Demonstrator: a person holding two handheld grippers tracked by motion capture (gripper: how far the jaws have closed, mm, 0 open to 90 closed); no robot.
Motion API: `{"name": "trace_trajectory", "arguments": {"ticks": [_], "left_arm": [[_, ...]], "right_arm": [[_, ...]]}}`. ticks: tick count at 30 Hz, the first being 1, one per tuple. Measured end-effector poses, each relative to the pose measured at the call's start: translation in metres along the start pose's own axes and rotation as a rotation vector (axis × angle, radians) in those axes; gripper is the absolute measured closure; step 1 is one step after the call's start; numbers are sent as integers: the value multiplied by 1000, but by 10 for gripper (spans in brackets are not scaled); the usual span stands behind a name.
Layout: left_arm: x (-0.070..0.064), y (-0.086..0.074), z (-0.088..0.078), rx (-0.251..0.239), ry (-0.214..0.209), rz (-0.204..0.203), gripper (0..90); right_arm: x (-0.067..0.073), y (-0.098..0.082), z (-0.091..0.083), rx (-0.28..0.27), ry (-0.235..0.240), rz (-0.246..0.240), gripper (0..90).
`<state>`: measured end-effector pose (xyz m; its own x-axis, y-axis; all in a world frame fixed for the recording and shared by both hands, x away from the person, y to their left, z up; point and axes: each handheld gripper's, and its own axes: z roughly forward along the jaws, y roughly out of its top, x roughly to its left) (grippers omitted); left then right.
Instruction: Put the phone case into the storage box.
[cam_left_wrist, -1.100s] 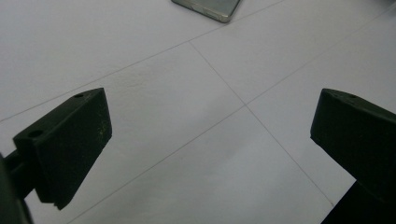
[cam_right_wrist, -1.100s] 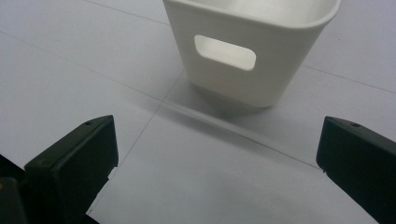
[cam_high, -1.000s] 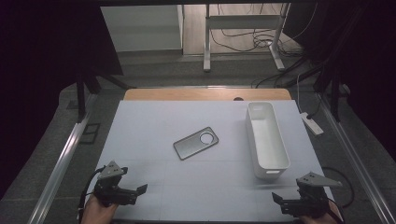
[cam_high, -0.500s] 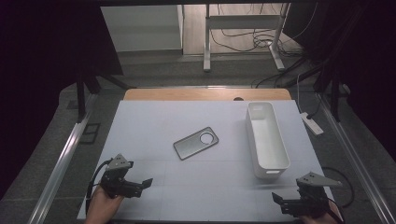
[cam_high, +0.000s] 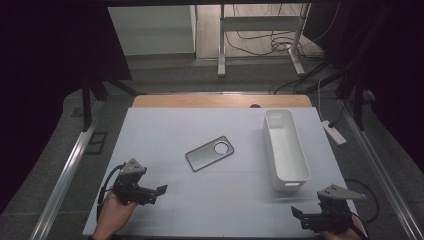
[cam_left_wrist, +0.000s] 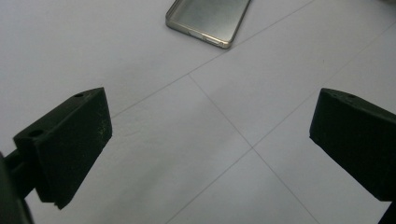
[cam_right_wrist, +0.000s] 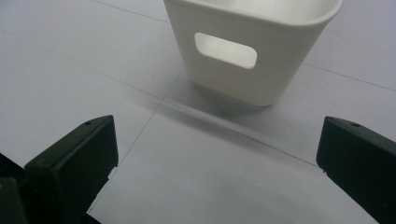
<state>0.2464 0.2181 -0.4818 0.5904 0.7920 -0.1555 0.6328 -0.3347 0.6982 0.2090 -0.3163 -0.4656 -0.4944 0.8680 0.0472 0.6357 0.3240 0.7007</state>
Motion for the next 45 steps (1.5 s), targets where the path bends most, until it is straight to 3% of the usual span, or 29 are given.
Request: {"name": "trace_trajectory", "arguments": {"ticks": [9, 17, 22, 32, 45], "left_arm": [[0, 15, 15, 46, -24, 43, 0], [1, 33, 27, 43, -57, 74, 0], [1, 41, 37, 59, -57, 97, 0], [4, 52, 48, 71, -81, 95, 0], [4, 72, 72, 119, -91, 138, 0]], "right_arm": [[0, 0, 0, 3, 5, -4, 0], [0, 0, 0, 2, 7, -10, 0], [0, 0, 0, 4, 9, -7, 0], [0, 0, 0, 1, 10, -10, 0], [0, 0, 1, 4, 16, -11, 0]]}}
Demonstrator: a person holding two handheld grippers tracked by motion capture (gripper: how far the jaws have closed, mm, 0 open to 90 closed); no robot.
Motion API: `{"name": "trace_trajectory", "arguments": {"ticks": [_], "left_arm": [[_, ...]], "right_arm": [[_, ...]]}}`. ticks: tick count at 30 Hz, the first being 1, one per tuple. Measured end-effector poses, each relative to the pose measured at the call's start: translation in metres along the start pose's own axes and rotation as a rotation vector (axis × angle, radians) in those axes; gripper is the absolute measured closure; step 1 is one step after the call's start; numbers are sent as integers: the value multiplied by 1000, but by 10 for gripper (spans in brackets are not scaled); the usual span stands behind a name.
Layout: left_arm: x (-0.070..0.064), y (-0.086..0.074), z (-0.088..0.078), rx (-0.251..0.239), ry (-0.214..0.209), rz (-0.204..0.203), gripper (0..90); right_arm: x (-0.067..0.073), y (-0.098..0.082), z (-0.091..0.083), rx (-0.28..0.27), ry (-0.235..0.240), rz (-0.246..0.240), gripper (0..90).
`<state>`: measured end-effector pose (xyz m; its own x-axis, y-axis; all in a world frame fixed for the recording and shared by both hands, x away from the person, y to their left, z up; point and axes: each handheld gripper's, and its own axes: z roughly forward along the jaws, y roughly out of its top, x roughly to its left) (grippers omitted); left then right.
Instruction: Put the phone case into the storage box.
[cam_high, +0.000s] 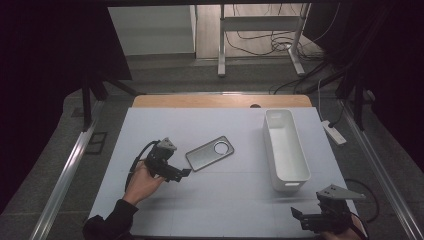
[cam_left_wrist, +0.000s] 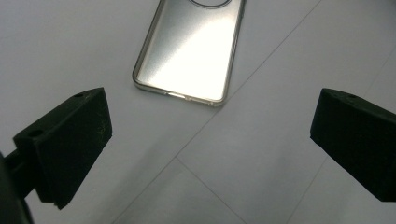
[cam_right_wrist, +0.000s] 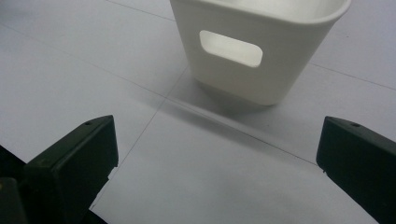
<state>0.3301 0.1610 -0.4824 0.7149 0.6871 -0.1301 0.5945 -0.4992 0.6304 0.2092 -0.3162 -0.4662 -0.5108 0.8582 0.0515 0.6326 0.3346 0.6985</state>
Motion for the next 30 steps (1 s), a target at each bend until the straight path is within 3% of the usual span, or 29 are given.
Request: {"name": "trace_trajectory", "arguments": {"ticks": [16, 30], "left_arm": [[6, 30, 19, 29, -11, 29, 0], [9, 45, 35, 63, 0, 43, 0]], "right_arm": [[-1, 0, 0, -1, 9, 2, 0], [-1, 0, 0, 0, 14, 5, 0]]}}
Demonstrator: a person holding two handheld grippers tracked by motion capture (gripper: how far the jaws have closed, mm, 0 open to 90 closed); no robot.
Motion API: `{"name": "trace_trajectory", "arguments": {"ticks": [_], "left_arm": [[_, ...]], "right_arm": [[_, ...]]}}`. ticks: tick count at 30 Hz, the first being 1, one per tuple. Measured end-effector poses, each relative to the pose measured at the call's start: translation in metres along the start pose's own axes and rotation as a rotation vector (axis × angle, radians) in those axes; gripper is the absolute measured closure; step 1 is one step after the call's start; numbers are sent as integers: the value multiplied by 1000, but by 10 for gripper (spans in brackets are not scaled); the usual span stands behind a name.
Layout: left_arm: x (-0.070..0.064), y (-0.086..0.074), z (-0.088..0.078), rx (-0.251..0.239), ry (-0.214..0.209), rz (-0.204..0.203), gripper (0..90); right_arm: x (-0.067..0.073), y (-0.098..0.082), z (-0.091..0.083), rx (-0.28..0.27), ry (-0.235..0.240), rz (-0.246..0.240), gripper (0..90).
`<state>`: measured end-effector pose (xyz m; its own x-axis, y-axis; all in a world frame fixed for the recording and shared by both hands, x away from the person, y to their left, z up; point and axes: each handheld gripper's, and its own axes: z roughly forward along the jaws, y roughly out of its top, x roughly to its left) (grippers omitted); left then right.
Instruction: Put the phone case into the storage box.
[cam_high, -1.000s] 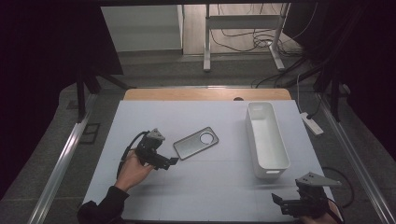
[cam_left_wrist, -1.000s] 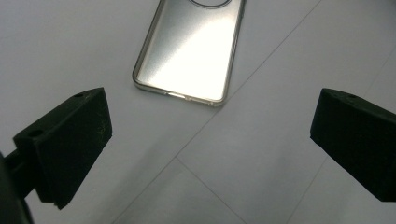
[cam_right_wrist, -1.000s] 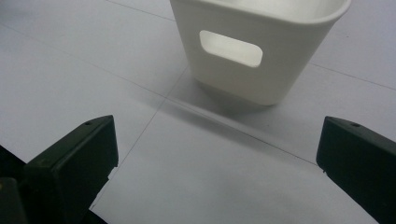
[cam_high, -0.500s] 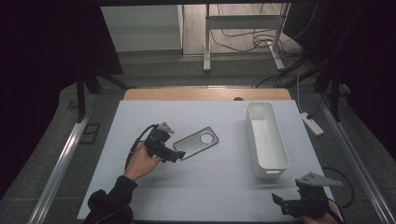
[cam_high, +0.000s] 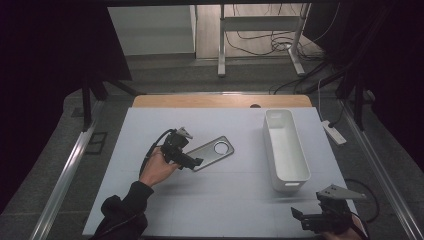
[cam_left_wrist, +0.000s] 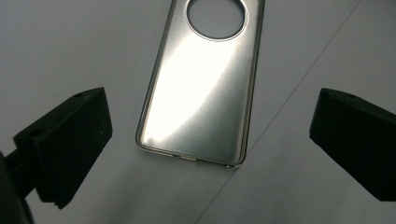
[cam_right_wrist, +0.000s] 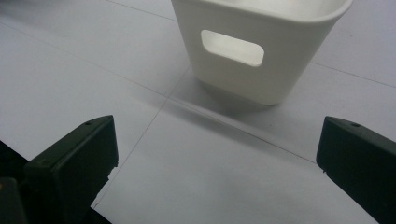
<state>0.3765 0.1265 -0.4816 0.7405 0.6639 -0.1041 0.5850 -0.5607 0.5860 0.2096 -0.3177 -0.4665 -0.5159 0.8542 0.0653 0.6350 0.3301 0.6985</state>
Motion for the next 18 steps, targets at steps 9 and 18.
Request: {"name": "trace_trajectory", "arguments": {"ticks": [9, 18], "left_arm": [[3, 11, 5, 27, 17, 8, 56], [7, 9, 6, 42, 11, 11, 565]], "right_arm": [[0, 0, 0, 5, -2, 3, 0], [0, 0, 1, 9, -3, 4, 0]]}}
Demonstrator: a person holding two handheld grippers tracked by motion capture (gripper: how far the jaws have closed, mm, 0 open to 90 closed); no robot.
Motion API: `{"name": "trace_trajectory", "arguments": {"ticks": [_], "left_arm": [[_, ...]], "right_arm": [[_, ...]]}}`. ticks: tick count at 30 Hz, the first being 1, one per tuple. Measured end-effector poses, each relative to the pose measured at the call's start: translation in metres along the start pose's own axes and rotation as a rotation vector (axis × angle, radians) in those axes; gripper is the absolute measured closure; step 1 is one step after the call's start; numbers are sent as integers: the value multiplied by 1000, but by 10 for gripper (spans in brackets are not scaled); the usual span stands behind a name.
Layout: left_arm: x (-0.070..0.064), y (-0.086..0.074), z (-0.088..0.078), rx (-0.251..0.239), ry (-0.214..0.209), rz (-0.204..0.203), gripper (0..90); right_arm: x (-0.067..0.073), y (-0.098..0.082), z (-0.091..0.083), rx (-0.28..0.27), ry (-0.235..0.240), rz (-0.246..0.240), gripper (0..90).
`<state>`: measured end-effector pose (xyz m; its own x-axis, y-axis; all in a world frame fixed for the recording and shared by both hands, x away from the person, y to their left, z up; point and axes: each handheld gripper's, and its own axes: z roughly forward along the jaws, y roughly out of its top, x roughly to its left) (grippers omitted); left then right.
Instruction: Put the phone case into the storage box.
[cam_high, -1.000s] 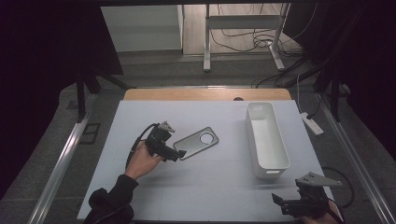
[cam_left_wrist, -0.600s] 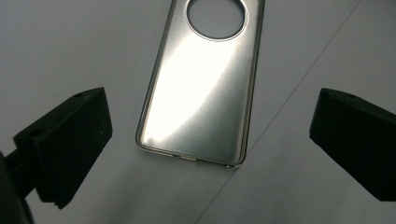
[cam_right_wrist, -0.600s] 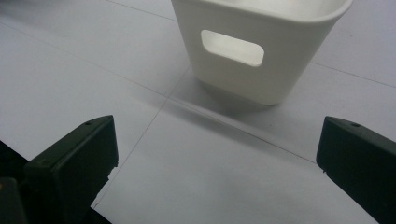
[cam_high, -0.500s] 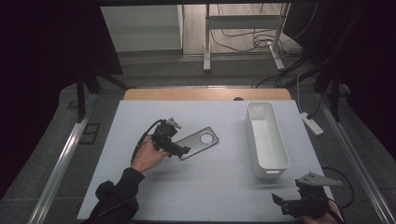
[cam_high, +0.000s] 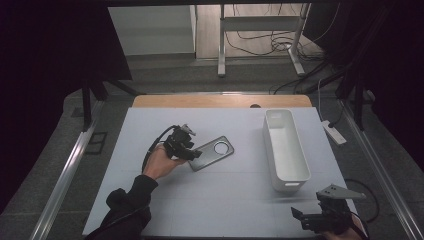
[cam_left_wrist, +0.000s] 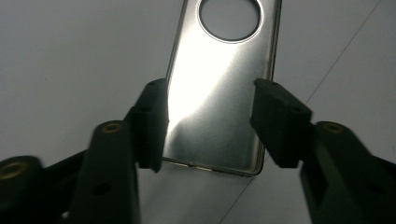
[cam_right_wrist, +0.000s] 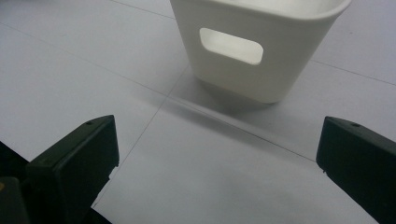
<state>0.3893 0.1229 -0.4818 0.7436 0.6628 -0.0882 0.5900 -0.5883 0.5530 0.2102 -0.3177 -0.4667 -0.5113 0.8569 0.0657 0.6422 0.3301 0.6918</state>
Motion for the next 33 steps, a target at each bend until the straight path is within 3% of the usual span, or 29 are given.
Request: {"name": "trace_trajectory", "arguments": {"ticks": [3, 4, 7, 33], "left_arm": [[0, 0, 1, 10, -25, 0, 716], [0, 0, 3, 15, -27, 3, 716], [0, 0, 6, 21, -40, 10, 883], [-12, -15, 34, 66, -48, 39, 894]], "right_arm": [[0, 0, 0, 1, 0, 0, 0], [0, 0, 0, 2, 0, -1, 0], [0, 0, 0, 5, -1, -3, 0], [0, 0, 1, 14, 0, -3, 0]]}}
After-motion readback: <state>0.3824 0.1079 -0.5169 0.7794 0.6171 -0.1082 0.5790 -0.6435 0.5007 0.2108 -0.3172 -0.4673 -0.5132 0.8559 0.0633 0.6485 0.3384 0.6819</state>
